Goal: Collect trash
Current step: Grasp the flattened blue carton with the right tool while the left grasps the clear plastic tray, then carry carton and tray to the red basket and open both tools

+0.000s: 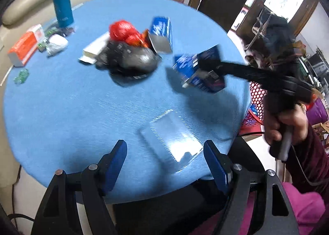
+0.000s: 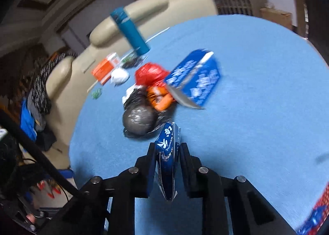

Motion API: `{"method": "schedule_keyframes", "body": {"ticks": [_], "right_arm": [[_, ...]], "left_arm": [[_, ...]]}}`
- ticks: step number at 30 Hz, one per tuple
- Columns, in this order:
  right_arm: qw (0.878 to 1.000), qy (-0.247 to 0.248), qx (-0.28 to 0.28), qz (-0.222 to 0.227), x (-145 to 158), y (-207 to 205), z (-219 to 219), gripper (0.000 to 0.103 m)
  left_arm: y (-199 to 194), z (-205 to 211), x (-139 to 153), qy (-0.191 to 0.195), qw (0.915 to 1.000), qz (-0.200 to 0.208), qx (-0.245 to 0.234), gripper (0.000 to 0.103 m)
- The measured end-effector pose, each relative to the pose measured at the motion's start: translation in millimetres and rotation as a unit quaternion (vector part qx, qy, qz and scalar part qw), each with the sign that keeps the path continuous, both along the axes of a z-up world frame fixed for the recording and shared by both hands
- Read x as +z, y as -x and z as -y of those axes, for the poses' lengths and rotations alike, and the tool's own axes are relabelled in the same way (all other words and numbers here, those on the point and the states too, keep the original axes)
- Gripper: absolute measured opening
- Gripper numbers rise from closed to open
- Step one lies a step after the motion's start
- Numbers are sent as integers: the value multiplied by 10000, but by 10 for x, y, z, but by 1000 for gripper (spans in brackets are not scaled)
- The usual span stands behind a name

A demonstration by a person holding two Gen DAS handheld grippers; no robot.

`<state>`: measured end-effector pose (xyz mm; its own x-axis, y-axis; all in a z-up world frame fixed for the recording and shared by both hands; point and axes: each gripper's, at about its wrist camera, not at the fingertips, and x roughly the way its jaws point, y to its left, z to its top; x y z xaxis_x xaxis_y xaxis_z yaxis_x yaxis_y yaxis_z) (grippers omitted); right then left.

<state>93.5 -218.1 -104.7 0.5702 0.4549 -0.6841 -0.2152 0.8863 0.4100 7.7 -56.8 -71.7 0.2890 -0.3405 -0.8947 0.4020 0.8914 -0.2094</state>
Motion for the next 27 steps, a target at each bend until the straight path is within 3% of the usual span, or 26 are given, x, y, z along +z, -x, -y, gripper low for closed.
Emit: {"method": "schedule_keyframes", "body": {"ticks": [4,8,10,20,25,26,27], "right_arm": [[9986,-99,-434,268,145,233,336,24],[9960,-157,-758,455,235,471,643,24],[9947,-193,-870,517,246,555,720,24],[9826,-410,-1559,921,316,1066,1242,24],[9689,-397,-2156,1152,407,1421,1667,24],[9659,-389,-2271,1184,422,1486,1748,24],[9618,-405,-2421,1209,437,1566,1853,24]], "left_arm": [[-126,169,-158,66,9991,-397,140,77],[-187,258,-309,-162,9976,-554,383,77],[-179,278,-348,-135,9970,-640,410,65],[-86,612,-143,-304,9995,-25,-65,63],[-122,1088,24,-421,9969,313,-594,63],[-132,1208,64,-440,9957,385,-717,55],[-145,1307,103,-470,9945,427,-829,55]]}}
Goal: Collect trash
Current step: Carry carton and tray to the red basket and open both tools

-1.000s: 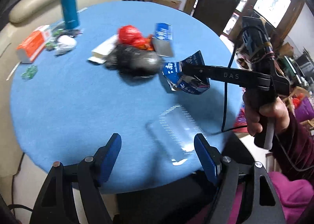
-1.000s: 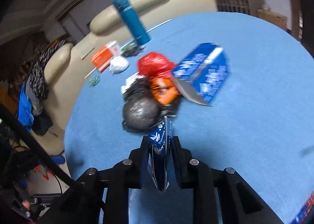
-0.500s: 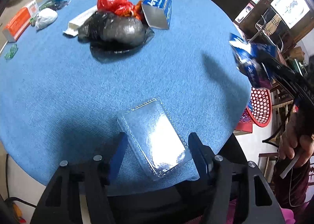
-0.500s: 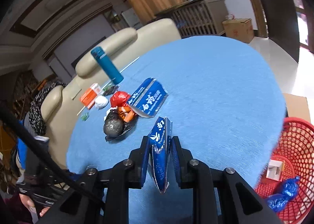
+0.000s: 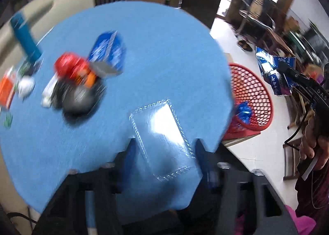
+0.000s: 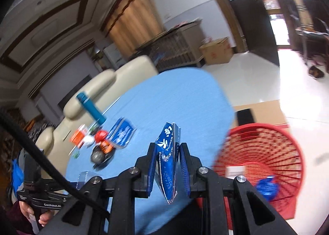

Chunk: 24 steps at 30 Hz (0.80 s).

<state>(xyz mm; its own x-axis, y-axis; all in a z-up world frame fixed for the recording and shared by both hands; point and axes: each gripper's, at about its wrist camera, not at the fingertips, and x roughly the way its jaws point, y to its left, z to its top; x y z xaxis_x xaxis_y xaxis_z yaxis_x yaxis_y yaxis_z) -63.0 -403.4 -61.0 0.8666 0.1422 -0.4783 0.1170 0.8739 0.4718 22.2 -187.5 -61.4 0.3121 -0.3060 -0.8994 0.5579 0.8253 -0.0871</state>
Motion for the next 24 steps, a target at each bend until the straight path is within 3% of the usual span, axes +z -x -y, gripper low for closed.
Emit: {"method": "schedule_keyframes", "body": {"ticks": [7,10,20,24], "right_arm": [[9973,-134,-721,68,-20,385,505,24],[9958,-218,-892,47,-72,511,638,24],[9897,-533,-1326,-82,-252,780,1000,24],[9871,-761,-1390,-239,-397,802,1080,27]], "left_arm": [[-99,741,209,2,9957,469,-802,55],[-129,986,218,157,9944,388,-970,55],[59,1866,123,169,9839,293,-1752,58],[49,2085,2,127,9823,187,-1857,66]]}}
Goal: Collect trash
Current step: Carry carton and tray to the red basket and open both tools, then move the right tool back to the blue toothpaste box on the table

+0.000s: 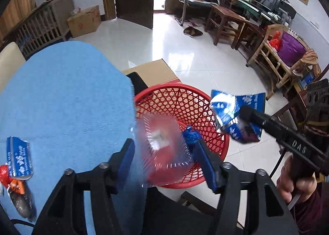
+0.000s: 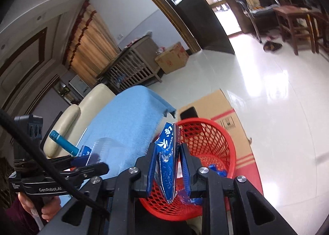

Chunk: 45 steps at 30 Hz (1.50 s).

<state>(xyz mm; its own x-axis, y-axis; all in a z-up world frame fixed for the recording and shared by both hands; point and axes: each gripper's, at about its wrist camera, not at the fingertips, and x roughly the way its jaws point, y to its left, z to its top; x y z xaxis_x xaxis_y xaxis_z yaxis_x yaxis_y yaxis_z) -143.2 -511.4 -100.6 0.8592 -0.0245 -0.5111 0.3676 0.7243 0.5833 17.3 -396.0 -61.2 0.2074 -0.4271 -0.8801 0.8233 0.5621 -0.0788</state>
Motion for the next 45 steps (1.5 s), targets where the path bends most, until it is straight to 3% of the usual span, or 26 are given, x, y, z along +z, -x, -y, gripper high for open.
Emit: {"method": "schedule_keyframes", "body": {"ticks": [5,8,13,18,24,31,42,45], "right_arm": [[9987,-504,1,-84,-165,-39,77,33],[9974,-724,-3,-71,-194,-55,97,73],[9989,-421,6,216,-20,-11,10,73],[9989,-308,168,321,135,-58,-113,73],[9979,-7,553,332,365,-241,-441,73],[9931,441,1058,239,578,-530,-944,73],[9762,928,1936,-309,568,-1252,-1830,73],[9708,987,2143,-440,557,-1520,-2046,73]], "left_arm": [[-39,-38,-40,-26,10000,36,49,70],[-33,-196,1,-37,9999,100,131,70],[-7,-679,134,-229,9962,612,569,70],[-25,-1361,357,-18,9877,946,1246,72],[-51,-2320,599,174,9589,1524,2388,76],[-21,-3400,466,-5,9258,1767,3341,76],[-314,-4720,115,68,8752,1375,4638,76],[-439,-4925,50,42,8692,1318,4766,76]]}}
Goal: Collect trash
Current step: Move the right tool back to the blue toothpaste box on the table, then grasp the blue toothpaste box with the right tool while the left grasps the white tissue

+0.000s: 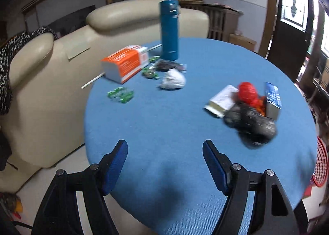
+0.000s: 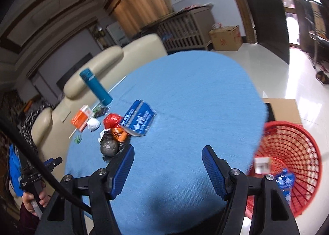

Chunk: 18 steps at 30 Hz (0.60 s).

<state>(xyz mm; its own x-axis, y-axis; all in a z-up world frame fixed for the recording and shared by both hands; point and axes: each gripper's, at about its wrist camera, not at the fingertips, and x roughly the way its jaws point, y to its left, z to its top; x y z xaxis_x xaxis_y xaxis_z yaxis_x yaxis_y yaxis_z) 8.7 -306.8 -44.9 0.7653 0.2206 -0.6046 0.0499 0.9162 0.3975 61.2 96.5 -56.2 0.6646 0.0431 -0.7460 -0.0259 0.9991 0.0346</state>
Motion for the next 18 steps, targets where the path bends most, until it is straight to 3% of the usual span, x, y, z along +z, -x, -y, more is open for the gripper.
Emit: {"method": "schedule_keyframes", "body": {"ticks": [9,18], "right_arm": [[9962,163,113,-842,-74,-1265,-666,73],[9869,240,-235,-1579,-282,-2210,-1154,73]], "left_arm": [[-674,-444,-22,121,9994,-74,300,76],[-1668,-286,-71,-85,9995,-208,-207,76]]}}
